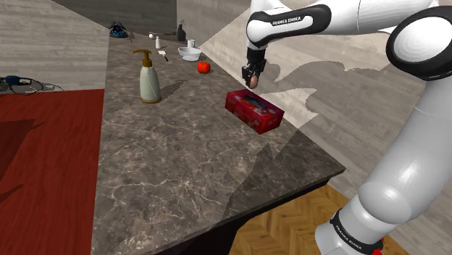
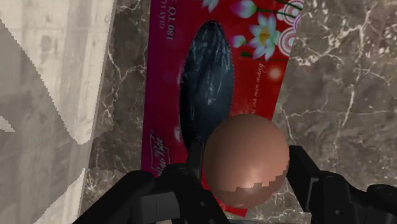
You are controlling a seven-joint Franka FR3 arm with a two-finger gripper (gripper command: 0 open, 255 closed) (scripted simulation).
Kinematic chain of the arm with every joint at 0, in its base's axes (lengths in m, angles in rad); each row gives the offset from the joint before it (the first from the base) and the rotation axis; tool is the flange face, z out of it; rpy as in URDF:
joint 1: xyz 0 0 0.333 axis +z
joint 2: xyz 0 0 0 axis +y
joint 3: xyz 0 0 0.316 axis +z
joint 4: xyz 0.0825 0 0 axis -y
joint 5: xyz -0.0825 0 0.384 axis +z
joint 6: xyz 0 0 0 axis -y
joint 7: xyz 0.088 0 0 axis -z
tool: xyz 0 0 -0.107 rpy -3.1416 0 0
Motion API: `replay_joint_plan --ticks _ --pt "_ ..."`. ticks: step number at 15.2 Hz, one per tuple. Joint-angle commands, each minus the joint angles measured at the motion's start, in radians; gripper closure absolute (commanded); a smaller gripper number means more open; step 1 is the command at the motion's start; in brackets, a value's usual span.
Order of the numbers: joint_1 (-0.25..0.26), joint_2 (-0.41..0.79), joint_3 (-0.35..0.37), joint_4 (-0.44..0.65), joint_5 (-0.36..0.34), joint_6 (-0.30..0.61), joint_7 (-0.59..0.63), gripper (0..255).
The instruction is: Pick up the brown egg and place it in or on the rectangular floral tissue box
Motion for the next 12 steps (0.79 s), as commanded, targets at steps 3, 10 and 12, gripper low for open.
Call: replay_joint_plan --ticks 3,10,12 --pt "-0.055 0.035 -0.039 0.044 0.012 0.011 -0.099 255" --pt "-0.057 0.048 -0.041 -0.032 0.003 0.099 -0.081 255" --pt "-0.057 0.054 -0.042 -0.051 0.000 0.123 -0.076 255"
